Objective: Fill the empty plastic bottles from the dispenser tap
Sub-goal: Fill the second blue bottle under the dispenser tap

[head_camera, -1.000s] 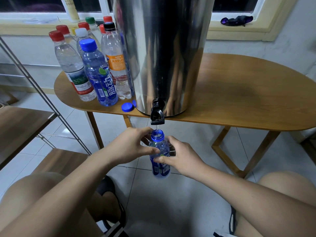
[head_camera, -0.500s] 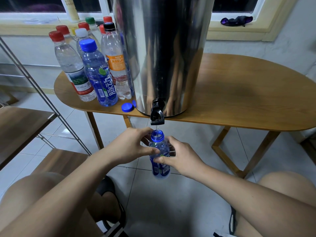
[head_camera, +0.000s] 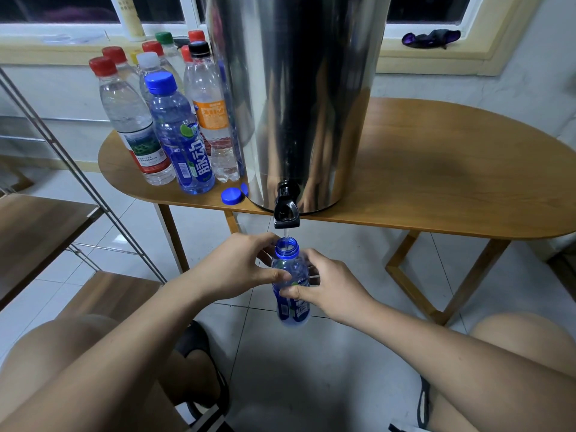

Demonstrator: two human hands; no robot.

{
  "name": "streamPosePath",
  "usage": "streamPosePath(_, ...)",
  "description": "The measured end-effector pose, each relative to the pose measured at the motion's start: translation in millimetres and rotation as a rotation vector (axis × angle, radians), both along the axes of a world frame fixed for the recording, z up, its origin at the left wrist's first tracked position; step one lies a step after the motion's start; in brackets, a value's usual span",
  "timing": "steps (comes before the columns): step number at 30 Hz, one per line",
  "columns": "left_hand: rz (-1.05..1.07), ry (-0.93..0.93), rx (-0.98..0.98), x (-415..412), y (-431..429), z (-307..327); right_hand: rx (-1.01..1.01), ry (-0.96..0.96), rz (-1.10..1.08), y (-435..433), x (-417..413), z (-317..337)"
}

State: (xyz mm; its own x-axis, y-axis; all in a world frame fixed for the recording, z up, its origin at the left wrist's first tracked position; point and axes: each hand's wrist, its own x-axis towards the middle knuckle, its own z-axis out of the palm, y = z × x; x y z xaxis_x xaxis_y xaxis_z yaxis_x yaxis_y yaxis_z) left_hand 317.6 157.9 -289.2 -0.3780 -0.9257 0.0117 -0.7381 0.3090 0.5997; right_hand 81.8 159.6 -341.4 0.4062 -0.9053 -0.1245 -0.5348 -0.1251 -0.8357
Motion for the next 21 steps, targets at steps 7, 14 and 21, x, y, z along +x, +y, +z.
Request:
streamPosePath(7,0.003,0.004,0.001,-0.4,0.4,0.6,0.006,-0.004,-0.007,0.3,-0.1,-0.3)
streamPosePath(14,0.001,0.000,0.003,-0.8,0.3,0.2,0.008,0.002,-0.003,0.1,0.0,0.1)
streamPosePath(21,-0.004,-0.004,0.012,-0.7,0.1,0.5,0.005,0.019,0.003,0.0,0.1,0.3)
